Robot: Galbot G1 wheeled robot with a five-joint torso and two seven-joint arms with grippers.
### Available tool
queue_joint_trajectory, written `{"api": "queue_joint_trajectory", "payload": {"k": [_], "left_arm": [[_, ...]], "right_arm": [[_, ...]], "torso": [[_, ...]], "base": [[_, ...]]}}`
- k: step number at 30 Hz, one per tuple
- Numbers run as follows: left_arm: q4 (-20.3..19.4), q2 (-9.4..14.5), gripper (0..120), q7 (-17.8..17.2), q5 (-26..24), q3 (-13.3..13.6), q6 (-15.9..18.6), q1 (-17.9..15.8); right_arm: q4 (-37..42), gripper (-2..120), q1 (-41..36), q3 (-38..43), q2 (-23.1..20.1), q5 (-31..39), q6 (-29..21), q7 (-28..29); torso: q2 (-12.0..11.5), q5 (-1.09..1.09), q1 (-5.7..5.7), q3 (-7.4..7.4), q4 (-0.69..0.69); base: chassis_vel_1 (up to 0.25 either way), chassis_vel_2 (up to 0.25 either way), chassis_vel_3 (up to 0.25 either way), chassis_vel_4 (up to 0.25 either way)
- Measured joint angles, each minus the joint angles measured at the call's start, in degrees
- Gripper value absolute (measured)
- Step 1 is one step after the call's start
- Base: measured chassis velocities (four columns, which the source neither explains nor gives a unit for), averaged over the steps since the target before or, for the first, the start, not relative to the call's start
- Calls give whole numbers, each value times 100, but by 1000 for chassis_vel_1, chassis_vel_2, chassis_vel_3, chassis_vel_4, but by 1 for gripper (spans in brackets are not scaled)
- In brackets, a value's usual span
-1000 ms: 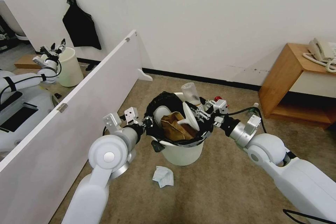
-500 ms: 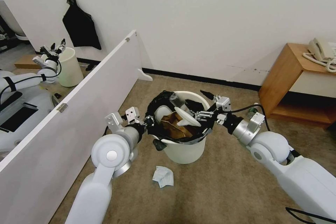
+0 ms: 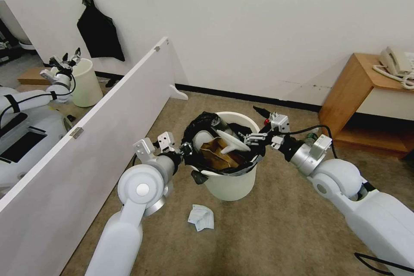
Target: Pick up the trash bin, then pick up the garbage from the floor and place it into the trash bin.
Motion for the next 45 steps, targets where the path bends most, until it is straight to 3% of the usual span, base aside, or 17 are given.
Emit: {"api": "queue_joint_trajectory", "payload": {"k": [15, 21, 34, 36, 38, 39, 45], "left_arm": [[-76, 99, 5, 2, -14, -195, -3, 74], [-108, 129, 5, 2, -33, -260, -2, 90], [-301, 264, 5, -83, -349, -703, 5, 26], [-426, 311, 5, -85, -369, -787, 26, 49], [-451, 324, 5, -84, -369, -801, 31, 58], [-505, 347, 5, -80, -370, -832, 38, 74], [-614, 372, 5, -65, -369, -876, 47, 84]], "right_arm": [[893, 100, 109, 933, -11, 486, -70, 163], [910, 100, 83, 1222, -48, 572, -84, 162], [406, 100, -154, 1575, 143, 475, -272, 333], [411, 100, -216, 1640, 245, 392, -1084, 1238], [434, 100, -227, 1634, 268, 417, -1293, 1485], [498, 100, -266, 1552, 341, 570, -1800, 2163], [469, 100, -457, 1344, 498, 633, -2361, 3036]], "torso": [[0, 0, 0, 0, 0], [0, 0, 0, 0, 0], [0, 0, 0, 0, 0], [0, 0, 0, 0, 0], [0, 0, 0, 0, -1], [0, -1, 0, 0, -1], [0, 0, 0, 0, 0]], "base": [[0, 0, 0, 0], [0, 0, 0, 0], [0, 0, 0, 0], [0, 0, 0, 0], [0, 0, 0, 0], [0, 0, 0, 0], [0, 0, 0, 0]]}}
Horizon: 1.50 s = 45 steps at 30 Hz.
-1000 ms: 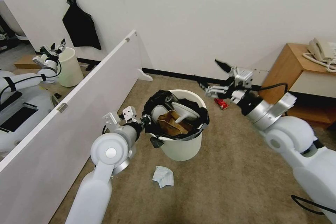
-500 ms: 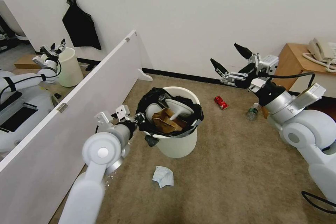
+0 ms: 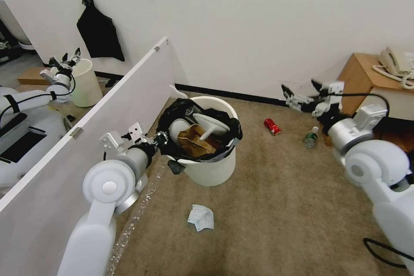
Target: Pick up the trash bin, then pick up the garbage from the floor and place it into the trash bin.
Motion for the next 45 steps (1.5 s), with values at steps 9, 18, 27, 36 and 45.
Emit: {"api": "queue_joint_trajectory", "payload": {"k": [9, 18, 27, 36, 45], "left_arm": [[-43, 50, 5, 43, -9, -23, 4, -68], [-49, 79, 5, 74, -3, 17, 7, -89], [-11, 58, 5, 80, -1, 29, 8, -153], [15, 52, 5, 93, 7, 2, 8, -150], [46, 27, 5, 99, 18, -1, 8, -150]], "right_arm": [[-124, 100, -435, -148, 138, -355, -7, 65], [-267, 100, -671, -243, 234, -803, 222, -110], [-473, 100, -832, -343, 299, -1222, 354, -322], [-588, 100, -801, -490, 419, -1321, 342, -296], [-635, 100, -733, -522, 432, -1337, 347, -223]], "torso": [[0, 0, -1, 0, 0], [0, 0, 0, 0, 0], [0, 0, 0, 0, 0], [0, 0, 0, 0, 0], [0, 0, -1, -1, -1]], "base": [[0, 0, 0, 0], [0, 0, 0, 0], [0, 0, 0, 0], [0, 0, 0, 0], [0, 0, 0, 0]]}}
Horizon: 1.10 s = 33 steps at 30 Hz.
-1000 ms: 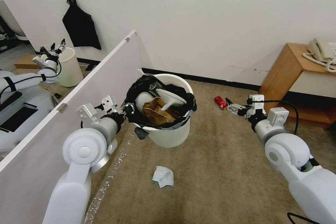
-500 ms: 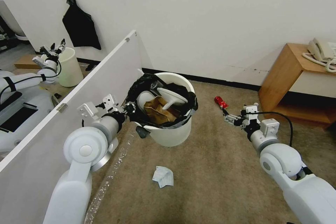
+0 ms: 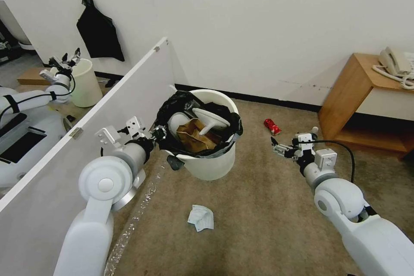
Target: Pick up the trash bin, then pick up the garbage from the floor and place it into the trash bin.
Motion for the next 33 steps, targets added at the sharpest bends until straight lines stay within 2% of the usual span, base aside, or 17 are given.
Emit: {"api": "queue_joint_trajectory", "payload": {"k": [9, 26, 33], "left_arm": [[31, -33, 5, 12, 29, 45, -1, 10], [5, -45, 5, 16, 44, 33, -3, 57], [-12, -39, 5, 23, 47, 18, -6, 63]], "right_arm": [[-62, 100, 3, -21, 1, -29, 312, -84], [-91, 100, 128, -72, 6, 11, 306, -64], [-216, 100, 136, -204, -68, -5, 113, 7]], "torso": [[0, 0, 2, 2, 2], [0, 0, 1, 0, 1], [0, 0, 1, 0, 0]], "base": [[-104, 104, 119, -98], [-11, 18, 12, -13], [0, 0, 0, 0]]}}
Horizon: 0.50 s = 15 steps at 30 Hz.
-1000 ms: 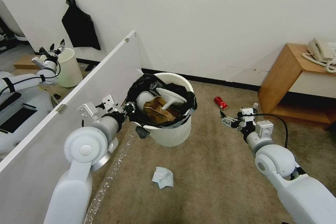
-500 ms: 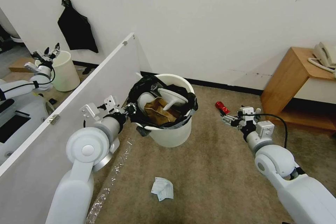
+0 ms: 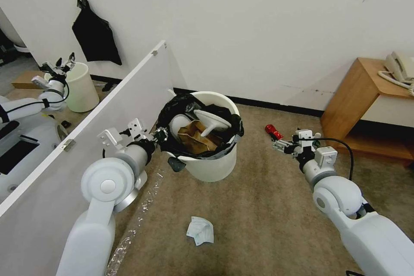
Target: Pick up the trash bin, then pick up the garbage from the floor and place it into the trash bin.
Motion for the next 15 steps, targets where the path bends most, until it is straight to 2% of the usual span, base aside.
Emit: {"api": "queue_joint_trajectory", "payload": {"k": [15], "left_arm": [[-73, 57, 5, 18, -51, -150, -5, -29]], "right_arm": [[-444, 100, 151, -1292, -149, -45, -168, -90]], "torso": [[0, 0, 0, 0, 0]], "base": [[0, 0, 0, 0]]}}
